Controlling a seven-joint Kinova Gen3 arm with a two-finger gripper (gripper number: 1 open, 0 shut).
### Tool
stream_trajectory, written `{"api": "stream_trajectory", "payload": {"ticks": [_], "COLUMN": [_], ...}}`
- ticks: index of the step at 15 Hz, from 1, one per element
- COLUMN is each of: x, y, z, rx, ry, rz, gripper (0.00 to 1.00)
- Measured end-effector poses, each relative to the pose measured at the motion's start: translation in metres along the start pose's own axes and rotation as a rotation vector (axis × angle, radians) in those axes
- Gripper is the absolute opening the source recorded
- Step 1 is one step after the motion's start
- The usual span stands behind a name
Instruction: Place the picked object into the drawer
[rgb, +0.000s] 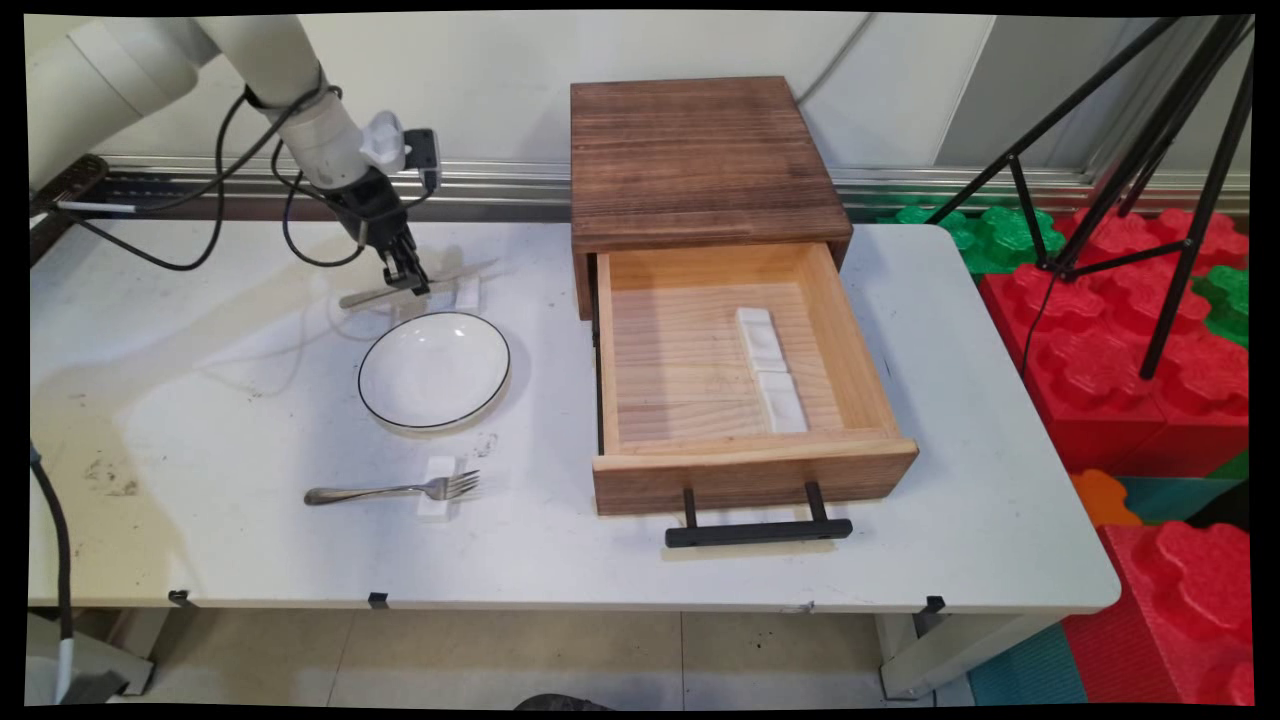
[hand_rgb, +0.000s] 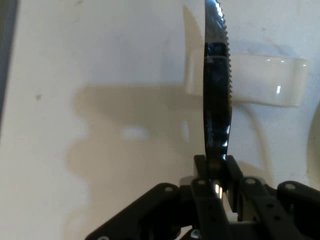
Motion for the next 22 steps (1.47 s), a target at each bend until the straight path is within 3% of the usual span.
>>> {"api": "stream_trajectory", "payload": {"ticks": [8,15,22], "x": [-0.007,0.007,0.036], "y": [0.017,0.040,0.089], "z": [-0.061,-0.121,-0.173], "rx": [0.126,0.241,0.316], "ry": [0.023,0.080,0.138], "rz": [-0.177,-0.286,-0.309], "gripper": [0.00,0.00,0.00]}}
